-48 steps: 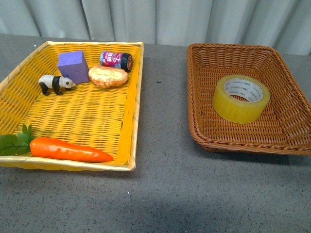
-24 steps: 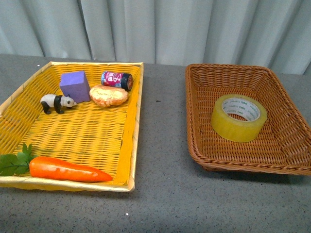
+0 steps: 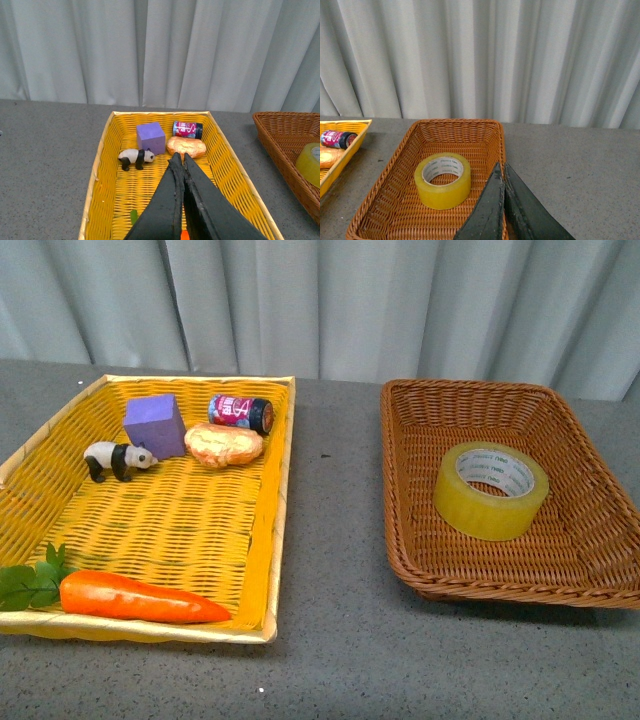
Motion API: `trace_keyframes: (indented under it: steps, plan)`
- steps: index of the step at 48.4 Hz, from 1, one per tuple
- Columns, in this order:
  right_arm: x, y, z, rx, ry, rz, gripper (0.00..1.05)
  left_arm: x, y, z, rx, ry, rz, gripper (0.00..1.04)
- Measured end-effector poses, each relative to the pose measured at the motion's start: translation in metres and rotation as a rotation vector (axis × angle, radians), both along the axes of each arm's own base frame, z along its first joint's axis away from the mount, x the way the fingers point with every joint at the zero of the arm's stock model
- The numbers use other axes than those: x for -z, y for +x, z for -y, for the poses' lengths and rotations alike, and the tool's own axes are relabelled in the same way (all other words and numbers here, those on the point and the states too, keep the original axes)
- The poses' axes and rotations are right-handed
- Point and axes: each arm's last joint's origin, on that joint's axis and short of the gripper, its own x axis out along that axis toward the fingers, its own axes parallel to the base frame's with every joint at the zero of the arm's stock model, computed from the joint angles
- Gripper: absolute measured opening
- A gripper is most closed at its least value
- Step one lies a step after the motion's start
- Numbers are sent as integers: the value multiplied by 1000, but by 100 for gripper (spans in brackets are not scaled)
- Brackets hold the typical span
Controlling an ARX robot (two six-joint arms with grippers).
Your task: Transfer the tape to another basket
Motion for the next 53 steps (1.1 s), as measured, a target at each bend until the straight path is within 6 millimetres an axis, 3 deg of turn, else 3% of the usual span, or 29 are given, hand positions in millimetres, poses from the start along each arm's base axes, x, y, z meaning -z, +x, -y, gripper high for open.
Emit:
trace_keyframes:
  steps: [32,53]
  plan:
    - [-1,-17,0,-2,0,5,1,3,-22,0,0,0,-8,4]
    - [2,-29,0,-3,0,0,1,3,-23,0,1,0,-5,4]
